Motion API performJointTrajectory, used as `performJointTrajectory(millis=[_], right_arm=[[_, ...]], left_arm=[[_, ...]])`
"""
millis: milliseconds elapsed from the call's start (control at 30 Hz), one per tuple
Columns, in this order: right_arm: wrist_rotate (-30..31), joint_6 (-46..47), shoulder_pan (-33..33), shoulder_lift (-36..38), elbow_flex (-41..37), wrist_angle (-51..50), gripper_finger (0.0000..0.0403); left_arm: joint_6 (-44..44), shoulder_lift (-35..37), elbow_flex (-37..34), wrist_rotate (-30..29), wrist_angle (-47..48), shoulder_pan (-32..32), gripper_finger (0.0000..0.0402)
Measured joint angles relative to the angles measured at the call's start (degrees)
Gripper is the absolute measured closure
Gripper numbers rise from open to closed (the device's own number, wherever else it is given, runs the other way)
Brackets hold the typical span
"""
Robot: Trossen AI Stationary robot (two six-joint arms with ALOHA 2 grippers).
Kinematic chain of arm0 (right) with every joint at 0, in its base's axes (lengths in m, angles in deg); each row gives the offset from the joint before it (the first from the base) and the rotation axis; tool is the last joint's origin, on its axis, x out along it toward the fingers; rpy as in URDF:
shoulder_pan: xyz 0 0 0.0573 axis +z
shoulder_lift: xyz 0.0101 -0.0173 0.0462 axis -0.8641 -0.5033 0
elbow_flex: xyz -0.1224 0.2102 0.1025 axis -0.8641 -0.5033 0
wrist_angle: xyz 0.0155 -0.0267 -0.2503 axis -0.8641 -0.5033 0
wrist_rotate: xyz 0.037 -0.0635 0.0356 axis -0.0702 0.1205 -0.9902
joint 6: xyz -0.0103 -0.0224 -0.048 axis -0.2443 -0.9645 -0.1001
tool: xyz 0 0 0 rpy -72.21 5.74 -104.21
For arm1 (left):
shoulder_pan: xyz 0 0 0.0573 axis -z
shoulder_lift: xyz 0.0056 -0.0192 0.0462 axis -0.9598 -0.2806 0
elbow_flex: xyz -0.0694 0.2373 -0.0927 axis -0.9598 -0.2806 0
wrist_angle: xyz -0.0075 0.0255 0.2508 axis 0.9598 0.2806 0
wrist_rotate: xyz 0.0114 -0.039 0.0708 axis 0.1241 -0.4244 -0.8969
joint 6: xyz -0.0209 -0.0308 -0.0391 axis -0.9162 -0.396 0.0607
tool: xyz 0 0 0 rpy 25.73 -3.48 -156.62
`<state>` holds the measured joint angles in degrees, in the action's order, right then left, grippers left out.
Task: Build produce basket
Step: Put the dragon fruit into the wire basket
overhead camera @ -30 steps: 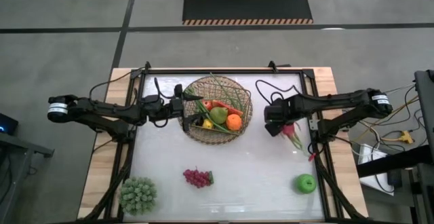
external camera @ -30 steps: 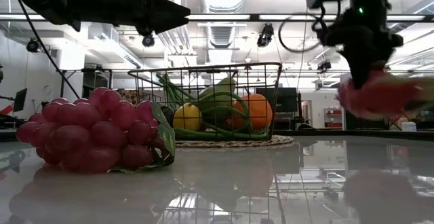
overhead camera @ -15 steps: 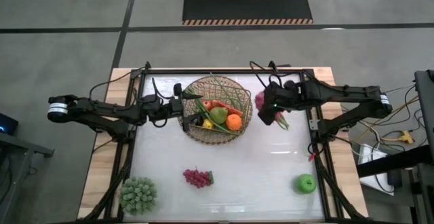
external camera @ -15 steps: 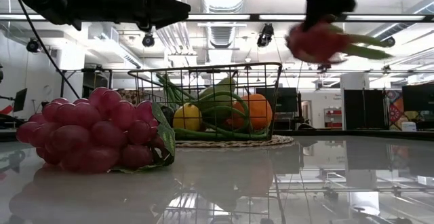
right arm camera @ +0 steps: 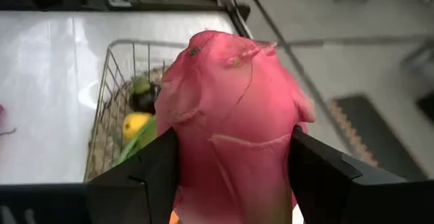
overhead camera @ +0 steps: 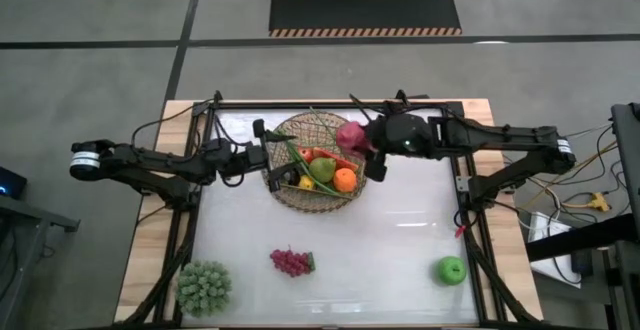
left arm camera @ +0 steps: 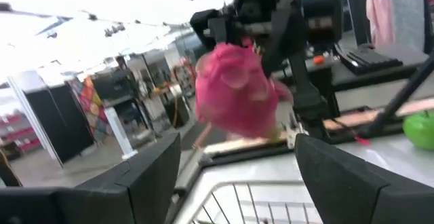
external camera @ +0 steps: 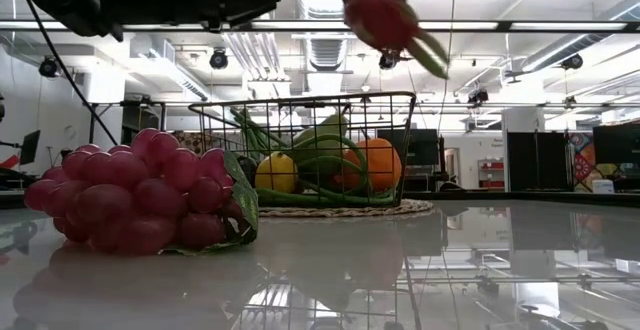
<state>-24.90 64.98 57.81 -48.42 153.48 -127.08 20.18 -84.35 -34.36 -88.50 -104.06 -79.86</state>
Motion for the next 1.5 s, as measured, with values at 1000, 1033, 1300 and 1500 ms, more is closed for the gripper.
performJointTrajectory(millis=[1000, 1033, 1300, 1500], right_arm=[[-12.4, -7.1, -11.7, -16.2, -0.1, 13.9, 0.0184], [-12.4, -7.0, -11.8, -16.6, -0.1, 13.8, 0.0184], [-12.2, -5.4, -11.9, -19.1, -0.1, 13.8, 0.0184], [-12.2, -5.2, -11.9, -20.4, -0.1, 13.6, 0.0184]], left_arm=[[5.1, 3.5, -3.5, -5.7, -8.6, -0.2, 0.013], [5.1, 3.8, -3.8, -5.7, -8.5, -0.2, 0.013], [4.9, 4.0, -4.1, -6.0, -8.5, -0.2, 0.013], [4.7, 4.0, -4.1, -6.0, -8.5, -0.2, 0.013]])
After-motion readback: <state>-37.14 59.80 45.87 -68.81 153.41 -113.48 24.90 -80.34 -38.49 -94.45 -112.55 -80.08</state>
